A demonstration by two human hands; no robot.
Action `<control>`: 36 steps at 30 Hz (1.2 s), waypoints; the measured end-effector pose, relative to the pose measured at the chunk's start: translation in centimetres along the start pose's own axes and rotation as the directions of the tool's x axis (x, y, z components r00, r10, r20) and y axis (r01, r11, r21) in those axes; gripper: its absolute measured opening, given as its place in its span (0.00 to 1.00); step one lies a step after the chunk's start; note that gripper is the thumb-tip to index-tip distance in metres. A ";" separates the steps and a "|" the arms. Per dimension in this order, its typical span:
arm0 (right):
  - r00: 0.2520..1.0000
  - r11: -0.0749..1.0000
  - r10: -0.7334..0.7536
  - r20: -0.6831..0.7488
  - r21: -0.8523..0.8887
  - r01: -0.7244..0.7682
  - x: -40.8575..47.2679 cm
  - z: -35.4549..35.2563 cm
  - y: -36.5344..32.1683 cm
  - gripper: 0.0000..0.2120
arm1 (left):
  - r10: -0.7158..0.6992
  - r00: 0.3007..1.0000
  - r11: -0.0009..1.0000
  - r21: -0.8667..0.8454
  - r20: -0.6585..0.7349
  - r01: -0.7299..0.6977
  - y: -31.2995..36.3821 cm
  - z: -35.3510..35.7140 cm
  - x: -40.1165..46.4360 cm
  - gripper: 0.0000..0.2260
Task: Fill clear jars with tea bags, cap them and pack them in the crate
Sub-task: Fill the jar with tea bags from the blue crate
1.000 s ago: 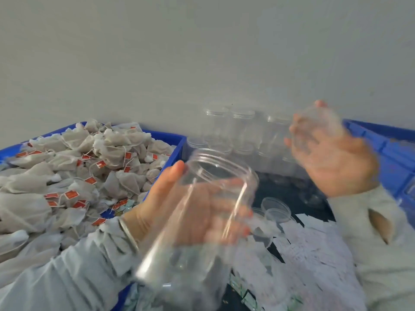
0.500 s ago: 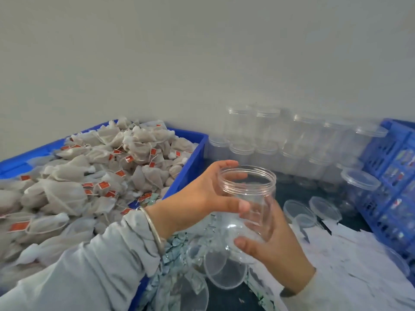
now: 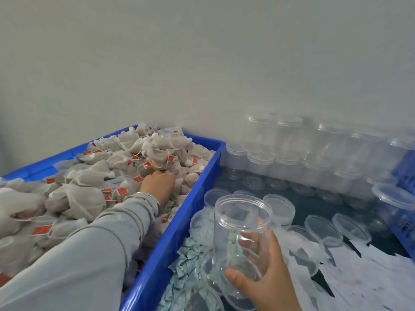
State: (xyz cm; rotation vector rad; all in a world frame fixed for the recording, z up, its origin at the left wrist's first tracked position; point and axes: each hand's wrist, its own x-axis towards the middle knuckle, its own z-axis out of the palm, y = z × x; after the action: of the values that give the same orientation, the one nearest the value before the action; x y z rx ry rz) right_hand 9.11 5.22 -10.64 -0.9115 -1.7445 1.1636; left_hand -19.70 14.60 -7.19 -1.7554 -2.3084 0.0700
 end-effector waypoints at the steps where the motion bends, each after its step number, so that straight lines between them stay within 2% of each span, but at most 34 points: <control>1: 1.000 1.000 0.008 -0.009 -0.005 -0.008 0.0 -0.1 0.2 0.54 | -0.020 0.999 1.000 0.006 0.033 0.019 -0.3 -0.4 0.1 0.12; 3: 0.999 0.999 0.021 -0.041 -0.042 -0.023 0.2 -0.3 0.3 0.55 | -0.042 0.998 0.987 -0.151 0.055 0.050 -1.3 -2.3 0.4 0.08; 4: 0.997 0.998 0.028 -0.074 -0.054 -0.032 0.3 -0.4 0.4 0.54 | -0.030 0.999 0.965 -0.258 0.021 0.035 -1.9 -3.8 0.5 0.07; 7: 0.988 0.995 0.055 -0.142 -0.070 -0.065 1.1 -0.6 0.5 0.52 | 0.038 0.974 0.883 -0.449 -0.225 -0.138 -2.2 -9.6 -0.4 0.16; 9: 0.991 0.991 0.048 -0.124 -0.118 -0.063 1.7 -0.5 0.5 0.52 | 0.090 0.937 0.769 -0.574 -0.338 -0.281 -1.0 -12.2 -2.2 0.17; 12: 0.996 0.980 0.014 -0.084 -0.198 -0.031 2.6 0.0 -0.3 0.50 | 0.302 0.919 0.654 -0.646 -0.254 -0.393 1.3 -14.0 -4.6 0.11; 14: 0.995 0.978 0.005 -0.097 -0.206 -0.025 3.1 0.3 -0.9 0.49 | 0.409 0.903 0.568 -0.736 -0.136 -0.368 1.7 -14.2 -4.4 0.04; 15: 0.993 0.980 0.000 -0.115 -0.198 -0.023 3.2 0.3 -1.0 0.48 | 0.391 0.914 0.529 -0.785 -0.110 -0.322 1.7 -14.1 -3.8 0.02; 17: 0.990 0.986 0.004 -0.144 -0.167 -0.028 3.2 0.2 -1.1 0.48 | 0.230 0.965 0.490 -0.841 -0.128 -0.229 1.3 -12.9 -1.1 0.02; 19: 0.989 0.988 0.013 -0.146 -0.150 -0.035 2.9 0.4 -1.1 0.51 | 0.081 0.990 0.592 -0.793 -0.120 -0.144 1.5 -10.6 1.4 0.06; 20: 0.988 0.988 0.015 -0.151 -0.147 -0.038 2.6 0.5 -0.9 0.52 | 0.075 0.992 0.668 -0.733 -0.105 -0.128 1.9 -9.1 2.4 0.11; 23: 0.983 0.990 0.031 -0.180 -0.130 -0.055 2.2 0.5 -0.6 0.54 | 0.200 0.980 0.835 -0.521 -0.012 -0.177 3.5 -4.6 4.1 0.16; 24: 0.982 0.991 0.036 -0.187 -0.123 -0.060 2.2 0.4 -0.6 0.54 | 0.218 0.976 0.857 -0.483 0.027 -0.178 3.9 -3.4 4.4 0.15; 26: 0.981 0.991 0.048 -0.188 -0.114 -0.070 2.3 0.2 -0.6 0.54 | 0.166 0.985 0.897 -0.422 0.051 -0.129 4.3 -2.2 5.1 0.13; 29: 0.979 0.993 0.045 -0.199 -0.097 -0.065 2.3 -0.3 -0.3 0.52 | 0.072 0.997 0.935 -0.349 0.003 -0.066 3.6 -2.8 5.4 0.09; 30: 0.978 0.993 0.048 -0.204 -0.092 -0.068 2.3 -0.5 -0.1 0.52 | 0.048 0.999 0.919 -0.392 -0.017 -0.051 2.9 -3.5 5.4 0.08; 31: 0.978 0.994 0.052 -0.202 -0.088 -0.071 2.3 -0.6 0.0 0.51 | 0.013 1.000 0.865 -0.502 -0.023 -0.023 2.1 -4.6 5.2 0.08; 33: 0.980 0.994 0.059 -0.190 -0.083 -0.076 2.3 -0.8 0.3 0.51 | -0.022 0.999 0.650 -0.760 -0.044 -0.019 0.3 -7.7 4.3 0.07; 34: 0.981 0.993 0.058 -0.186 -0.086 -0.075 2.3 -0.7 0.4 0.51 | -0.002 0.999 0.516 -0.856 -0.039 -0.032 -0.3 -9.5 3.4 0.04; 36: 0.984 0.992 0.042 -0.173 -0.108 -0.062 2.3 -0.4 0.6 0.52 | 0.150 0.988 0.282 -0.957 -0.032 -0.074 -0.7 -12.9 1.1 0.05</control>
State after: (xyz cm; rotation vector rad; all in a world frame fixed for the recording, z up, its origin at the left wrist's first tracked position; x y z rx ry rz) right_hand 8.65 7.63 -10.52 -1.0982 -1.6687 0.9963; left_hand -17.84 14.13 5.61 -2.3613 -2.3665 -1.6472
